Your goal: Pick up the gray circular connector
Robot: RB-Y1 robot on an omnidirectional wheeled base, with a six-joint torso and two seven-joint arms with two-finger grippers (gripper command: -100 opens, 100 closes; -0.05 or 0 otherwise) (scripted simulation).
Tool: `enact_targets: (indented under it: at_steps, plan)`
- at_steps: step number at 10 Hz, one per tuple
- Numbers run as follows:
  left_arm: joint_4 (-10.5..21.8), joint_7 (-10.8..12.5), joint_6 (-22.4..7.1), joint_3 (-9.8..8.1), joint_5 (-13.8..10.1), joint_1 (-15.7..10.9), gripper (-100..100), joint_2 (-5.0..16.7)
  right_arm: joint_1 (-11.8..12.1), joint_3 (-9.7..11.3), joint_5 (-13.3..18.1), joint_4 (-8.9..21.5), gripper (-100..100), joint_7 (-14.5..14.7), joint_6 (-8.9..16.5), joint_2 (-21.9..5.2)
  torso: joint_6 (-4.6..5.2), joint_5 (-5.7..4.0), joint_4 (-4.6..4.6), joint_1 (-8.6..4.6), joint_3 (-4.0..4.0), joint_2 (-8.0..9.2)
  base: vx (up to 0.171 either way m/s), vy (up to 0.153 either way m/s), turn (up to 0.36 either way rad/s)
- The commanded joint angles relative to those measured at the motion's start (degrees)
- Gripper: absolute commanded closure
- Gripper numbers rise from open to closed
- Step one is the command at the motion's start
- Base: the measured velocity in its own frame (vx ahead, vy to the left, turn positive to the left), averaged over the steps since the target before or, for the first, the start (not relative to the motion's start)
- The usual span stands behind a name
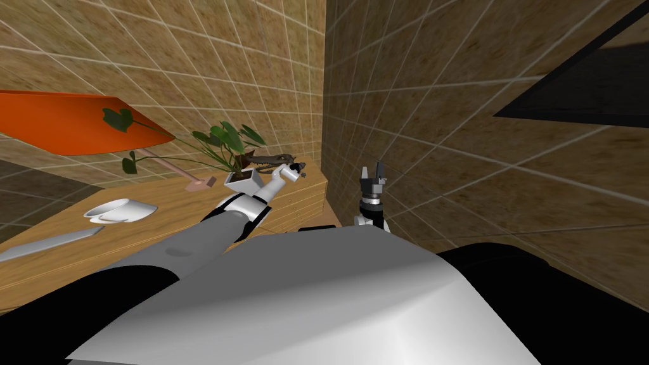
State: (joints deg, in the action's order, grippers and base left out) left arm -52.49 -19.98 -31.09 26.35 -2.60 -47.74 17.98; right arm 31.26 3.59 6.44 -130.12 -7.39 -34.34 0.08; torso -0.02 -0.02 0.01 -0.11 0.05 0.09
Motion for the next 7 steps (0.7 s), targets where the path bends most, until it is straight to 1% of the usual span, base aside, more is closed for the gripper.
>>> enact_targets:
  at_steps: [1, 2, 3, 6, 7]
  plan:
    - [2.6, -0.8, -1.7, 0.79, -0.5, -1.2, -100, -0.4, 0.0, 0.0, 0.0, 0.0, 0, 0.0, 0.0, 0.0, 0.0, 0.0, 0.0, 0.0, 0.0, 0.0, -0.011, -0.037, -0.018]
    - [4.6, -1.5, -3.2, 1.44, -1.0, -2.1, -100, -0.8, 0.0, 0.0, 0.0, 0.0, 0, 0.0, 0.0, 0.0, 0.01, 0.0, -0.01, -0.03, -0.02, -0.03, -0.021, -0.058, -0.039]
    - [4.6, -1.5, -3.2, 1.44, -1.0, -2.1, -100, -0.8, 0.0, 0.0, 0.0, 0.0, 0, 0.0, 0.0, 0.0, 0.01, -0.02, -0.01, -0.1, -0.01, -0.01, -0.023, -0.04, -0.008]
    - [9.3, -3.2, -6.8, 3.04, -2.4, -4.0, -100, -1.8, 0.0, 0.0, 0.0, 0.0, 0, 0.0, 0.0, 0.0, 0.01, -0.01, 0.0, -0.05, 0.0, 0.0, -0.019, -0.045, -0.031]
    - [9.3, -3.2, -6.8, 3.04, -2.4, -4.0, -100, -1.8, 0.0, 0.0, 0.0, 0.0, 0, 0.0, 0.0, 0.0, 0.01, -0.02, 0.0, -0.09, 0.01, 0.01, -0.013, -0.038, -0.008]
